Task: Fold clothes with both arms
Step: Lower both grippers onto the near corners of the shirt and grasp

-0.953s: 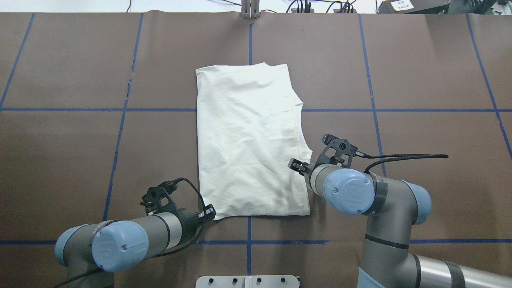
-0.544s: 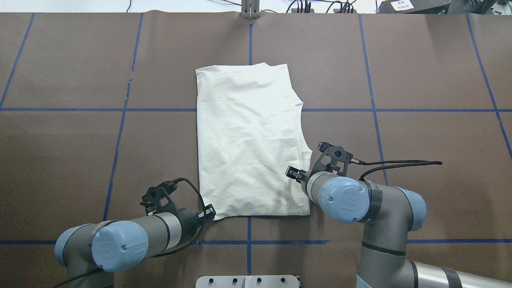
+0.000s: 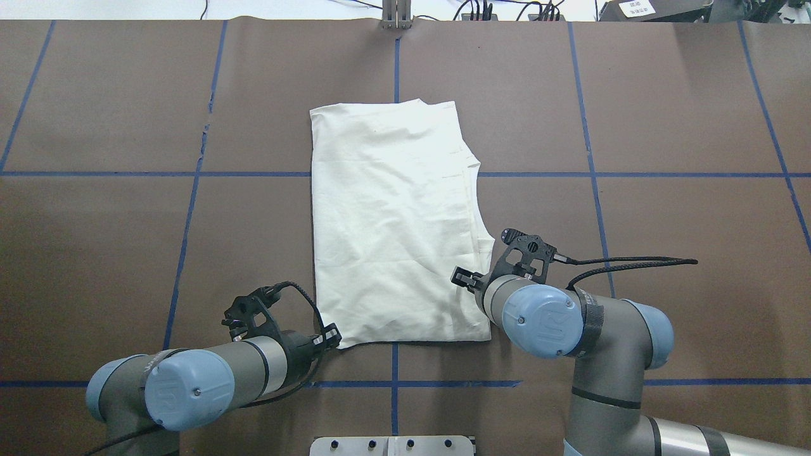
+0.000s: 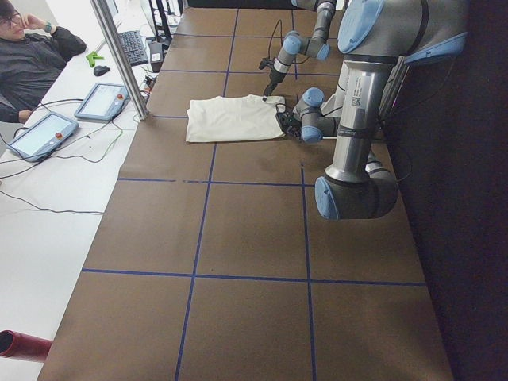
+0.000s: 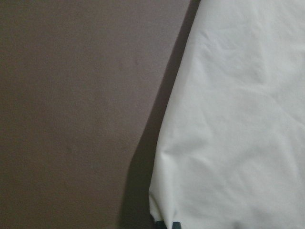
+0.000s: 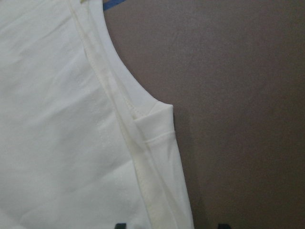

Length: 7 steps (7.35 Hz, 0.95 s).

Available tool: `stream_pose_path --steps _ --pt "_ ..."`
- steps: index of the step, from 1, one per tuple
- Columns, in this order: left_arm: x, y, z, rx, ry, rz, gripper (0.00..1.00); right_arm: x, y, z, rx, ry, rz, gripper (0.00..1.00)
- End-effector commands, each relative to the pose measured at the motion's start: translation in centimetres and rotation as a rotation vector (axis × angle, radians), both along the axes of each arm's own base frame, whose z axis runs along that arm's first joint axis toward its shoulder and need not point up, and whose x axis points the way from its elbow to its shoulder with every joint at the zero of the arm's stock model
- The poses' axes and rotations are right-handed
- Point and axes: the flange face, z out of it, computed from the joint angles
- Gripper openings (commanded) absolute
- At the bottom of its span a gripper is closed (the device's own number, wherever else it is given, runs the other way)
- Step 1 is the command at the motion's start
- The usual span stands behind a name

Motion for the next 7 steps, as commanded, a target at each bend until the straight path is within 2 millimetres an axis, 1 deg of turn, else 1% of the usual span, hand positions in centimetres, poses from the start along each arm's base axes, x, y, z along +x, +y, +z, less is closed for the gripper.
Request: stream_pose_path --steps 1,3,4,6,7 --pt "-0.01 0.00 0.02 0.000 0.000 0.000 0.00 -0.17 0.33 -0.01 0.004 -0.001 -0.003 0.32" --pt "-0.01 0.00 0.02 0.000 0.000 0.000 0.00 -0.44 0.87 -0.06 0.007 0.000 -0.009 0.31" --pt "-0.01 0.00 0.02 0.000 0.000 0.000 0.00 -0.29 0.82 -0.27 0.009 -0.004 -0.007 0.00" --pt "0.00 0.00 -0.23 0.002 0.004 0.000 0.00 -0.01 0.62 -0.48 0.022 -0.005 0.007 0.00" --pt "-0.48 0.00 -0.72 0.005 0.014 0.001 0.00 0.00 0.62 -0.50 0.024 -0.006 0.006 0.00"
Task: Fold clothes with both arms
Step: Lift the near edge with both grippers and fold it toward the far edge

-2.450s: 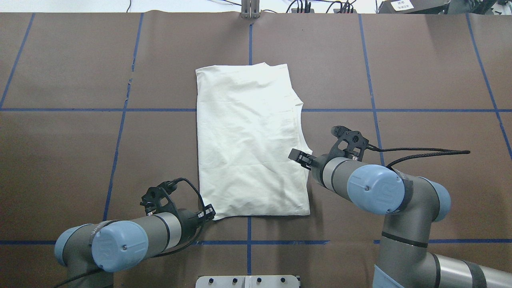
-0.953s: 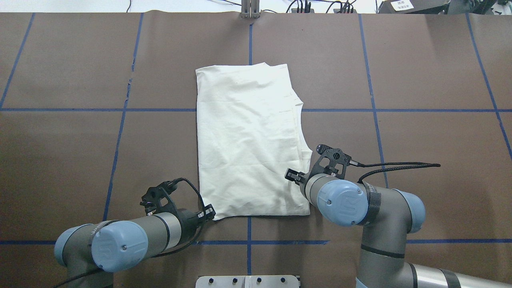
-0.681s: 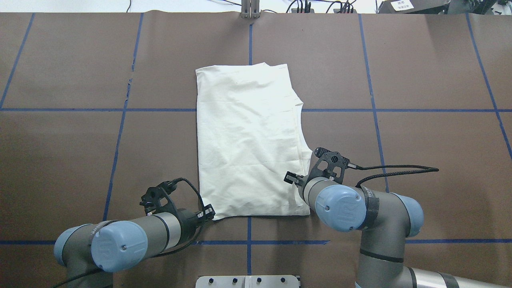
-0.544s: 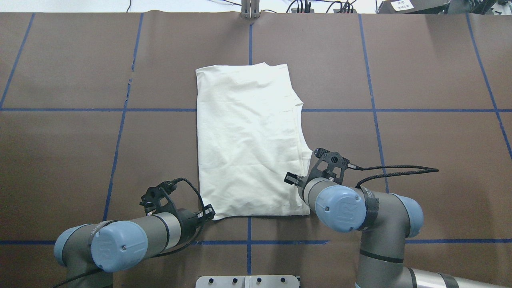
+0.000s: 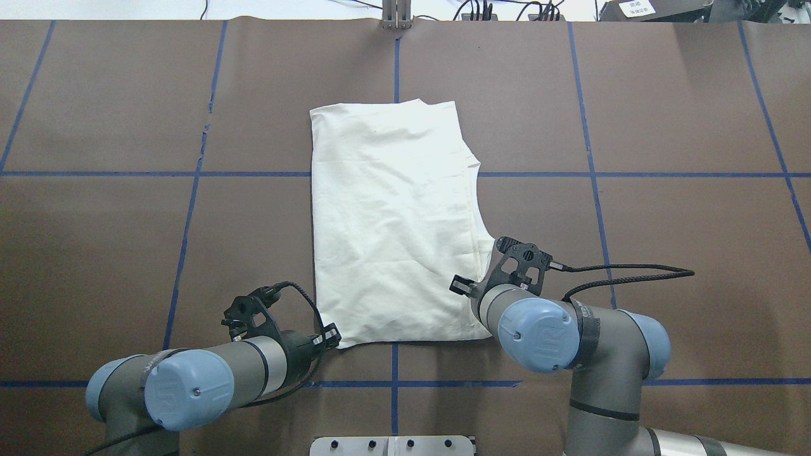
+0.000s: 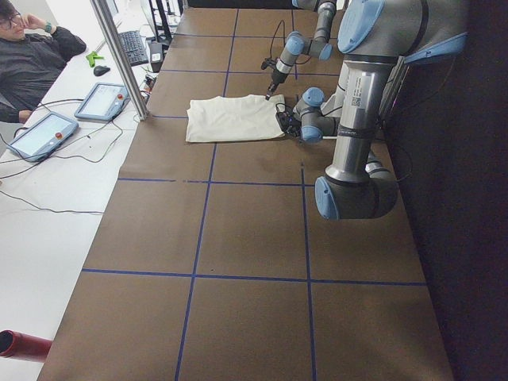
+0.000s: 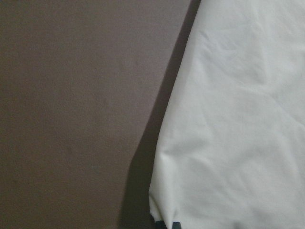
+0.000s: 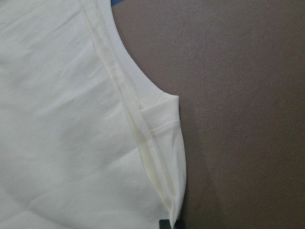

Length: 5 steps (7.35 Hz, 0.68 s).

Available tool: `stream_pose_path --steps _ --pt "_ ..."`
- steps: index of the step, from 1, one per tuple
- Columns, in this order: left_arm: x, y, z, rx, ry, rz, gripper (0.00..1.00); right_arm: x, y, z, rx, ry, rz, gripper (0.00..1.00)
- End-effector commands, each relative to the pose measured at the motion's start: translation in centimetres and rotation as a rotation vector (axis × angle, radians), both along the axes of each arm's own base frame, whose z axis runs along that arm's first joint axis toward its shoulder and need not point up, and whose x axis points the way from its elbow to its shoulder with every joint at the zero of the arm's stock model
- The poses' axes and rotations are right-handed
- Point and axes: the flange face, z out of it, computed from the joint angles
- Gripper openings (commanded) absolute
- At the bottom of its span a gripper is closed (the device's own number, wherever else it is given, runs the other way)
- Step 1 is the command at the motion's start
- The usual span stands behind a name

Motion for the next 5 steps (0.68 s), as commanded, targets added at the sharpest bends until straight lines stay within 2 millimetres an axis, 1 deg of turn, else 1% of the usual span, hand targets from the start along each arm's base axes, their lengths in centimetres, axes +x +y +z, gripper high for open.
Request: stream_pose_path --steps 1,2,3,4,5 --pt "-1.1 0.1 -1.3 0.006 0.026 0.002 0.00 0.7 -0.2 -0.8 0.009 -0.016 0.006 0.00" --pt "-2.8 0.3 -3.2 0.008 0.041 0.006 0.00 2.5 0.0 -2.4 0.020 -0.053 0.009 0.00" --pt "-5.7 1.0 -6.8 0.006 0.031 0.010 0.00 5.0 0.7 -3.8 0.022 -0.070 0.011 0.00" --pt "-9.2 1.6 -10.1 0.002 0.026 0.012 0.00 8.1 3.0 -6.2 0.021 -0.082 -0.017 0.00" --pt "-12.5 2.6 -12.4 -0.019 0.025 0.047 0.00 11.2 5.8 -9.0 0.011 -0.093 -0.054 0.00"
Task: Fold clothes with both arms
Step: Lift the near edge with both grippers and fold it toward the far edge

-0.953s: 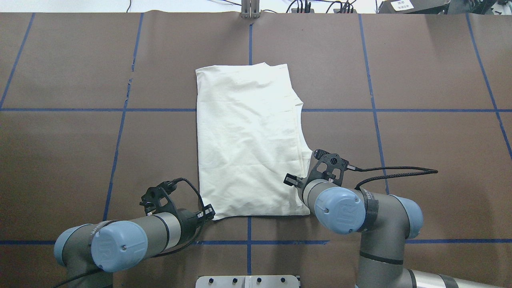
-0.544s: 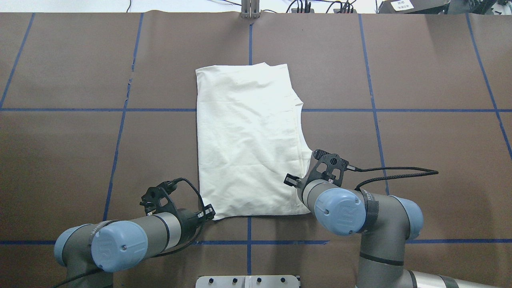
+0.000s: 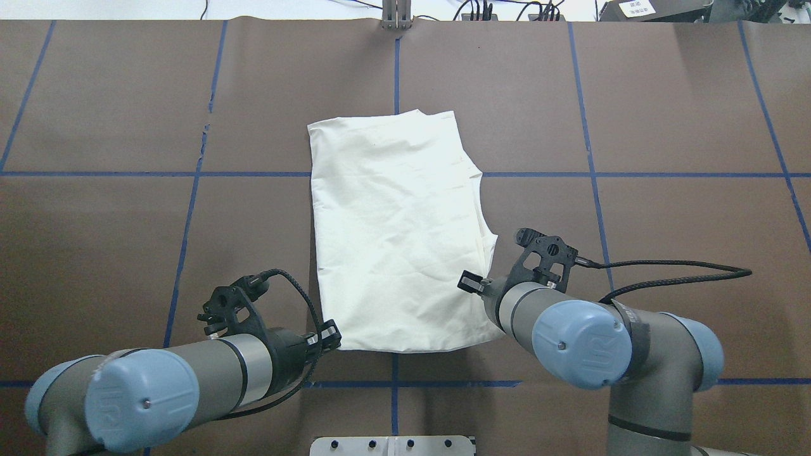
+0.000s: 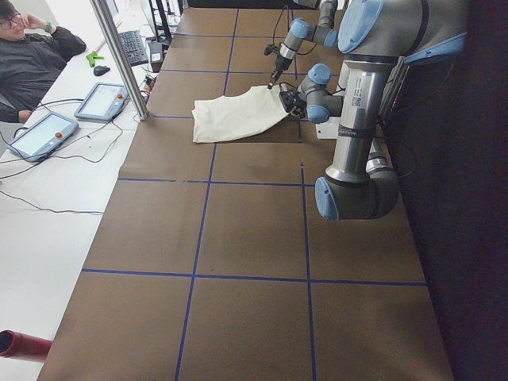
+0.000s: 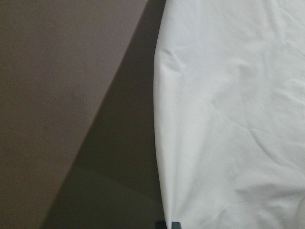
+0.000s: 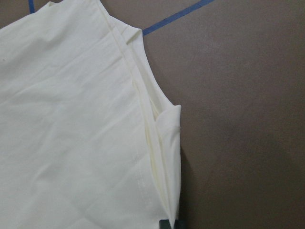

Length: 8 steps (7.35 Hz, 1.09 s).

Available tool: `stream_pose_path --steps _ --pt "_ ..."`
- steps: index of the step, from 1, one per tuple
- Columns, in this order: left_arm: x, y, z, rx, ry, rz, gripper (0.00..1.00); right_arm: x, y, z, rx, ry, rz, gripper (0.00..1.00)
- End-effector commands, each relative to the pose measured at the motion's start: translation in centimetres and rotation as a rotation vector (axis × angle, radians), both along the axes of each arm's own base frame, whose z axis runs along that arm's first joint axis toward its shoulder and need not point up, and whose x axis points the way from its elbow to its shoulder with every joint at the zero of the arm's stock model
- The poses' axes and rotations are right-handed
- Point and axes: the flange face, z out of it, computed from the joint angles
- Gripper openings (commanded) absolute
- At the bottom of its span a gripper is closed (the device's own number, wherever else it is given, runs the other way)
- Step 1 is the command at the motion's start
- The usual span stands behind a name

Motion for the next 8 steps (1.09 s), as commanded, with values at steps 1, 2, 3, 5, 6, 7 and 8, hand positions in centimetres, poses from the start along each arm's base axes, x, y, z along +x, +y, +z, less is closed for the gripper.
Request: stream_pose_path --steps 1,2,3,5,6,7,8 --pt "-6.9 1.8 -4.5 -0.027 -0.010 0.045 0.00 5.4 4.4 -4.7 -0.043 -0.028 -0.037 0.00" --pt "-7.0 2.1 -5.5 -0.031 -0.012 0.080 0.00 4.8 4.5 -4.4 -0.047 -0.019 -0.041 0.00" --pt "-5.8 1.7 -5.6 -0.038 -0.049 0.085 0.00 2.5 4.2 -3.3 -0.049 0.021 -0.041 0.00" --pt "-5.4 -2.7 -6.8 0.066 -0.089 0.041 0.00 -0.5 -0.2 -1.8 -0.060 0.080 0.026 0.00" --pt "-5.2 -6.0 -7.2 0.117 -0.123 0.003 0.00 -0.6 -2.3 -1.8 -0.065 0.089 0.059 0.00" --pt "-4.6 -9.1 -6.7 0.139 -0.168 0.002 0.00 -1.6 -4.5 -1.6 -0.074 0.108 0.083 0.00" --pt "-4.4 -12.2 -6.5 0.156 -0.201 -0.009 0.00 -2.5 -6.9 -1.5 -0.080 0.131 0.105 0.00"
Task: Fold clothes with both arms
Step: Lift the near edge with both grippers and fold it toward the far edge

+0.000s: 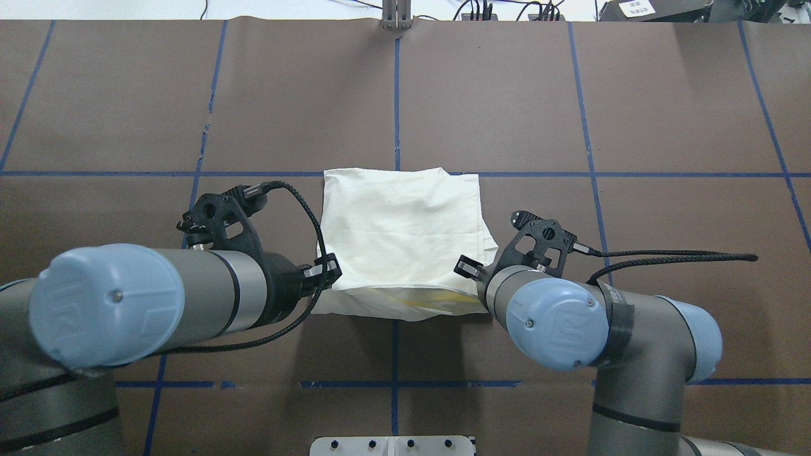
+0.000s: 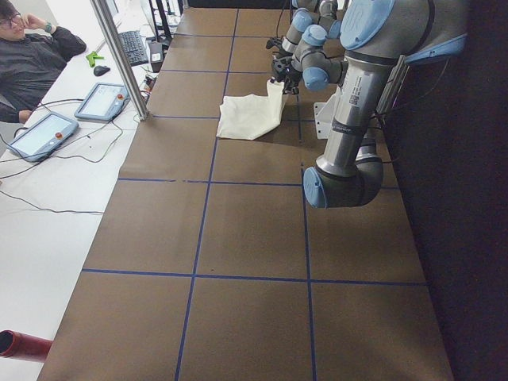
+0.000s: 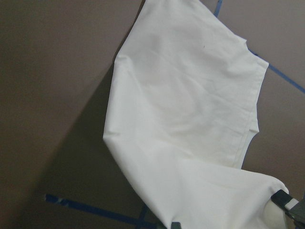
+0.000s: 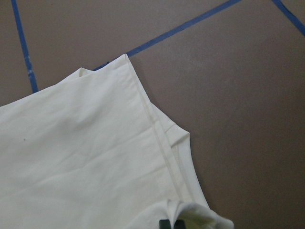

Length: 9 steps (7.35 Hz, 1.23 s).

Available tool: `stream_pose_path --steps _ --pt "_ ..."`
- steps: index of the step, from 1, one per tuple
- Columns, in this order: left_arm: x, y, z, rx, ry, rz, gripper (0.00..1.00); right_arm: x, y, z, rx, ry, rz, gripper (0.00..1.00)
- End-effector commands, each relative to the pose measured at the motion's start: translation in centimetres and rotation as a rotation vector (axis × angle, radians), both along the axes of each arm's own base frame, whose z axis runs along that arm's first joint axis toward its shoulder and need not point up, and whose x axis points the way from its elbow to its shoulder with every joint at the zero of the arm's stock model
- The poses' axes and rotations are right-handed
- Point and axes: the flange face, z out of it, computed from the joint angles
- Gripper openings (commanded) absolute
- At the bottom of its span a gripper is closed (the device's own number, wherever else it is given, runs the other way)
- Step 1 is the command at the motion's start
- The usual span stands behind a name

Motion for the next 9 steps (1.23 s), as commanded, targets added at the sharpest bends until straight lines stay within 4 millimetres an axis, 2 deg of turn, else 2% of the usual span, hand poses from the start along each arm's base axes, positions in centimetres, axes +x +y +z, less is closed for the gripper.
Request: stream_pose_path --steps 1,3,5,6,7,9 --pt "0.5 -6.9 0.4 0.052 -0.080 -0.037 0.00 -1.6 -5.2 0.8 -0.023 0.054 0.039 0.00" --pt "2.7 -11.2 1.2 0.056 -0.152 -0.059 0.00 -3.7 -8.7 1.6 -0.035 0.105 0.059 0.00" --pt "6.2 -14.6 3.8 0.073 -0.179 -0.061 0.00 -6.1 -11.0 4.5 -0.010 0.086 0.051 0.00" --pt "8.2 -15.9 5.8 0.083 -0.193 -0.057 0.00 -6.7 -11.6 5.7 -0.007 0.096 0.048 0.00" --pt "9.4 -16.7 7.2 0.090 -0.209 -0.049 0.00 -6.7 -11.7 5.9 -0.004 0.104 0.044 0.00" --pt "11.0 -17.8 8.9 0.105 -0.218 -0.039 0.00 -6.6 -11.9 5.9 -0.004 0.103 0.043 0.00"
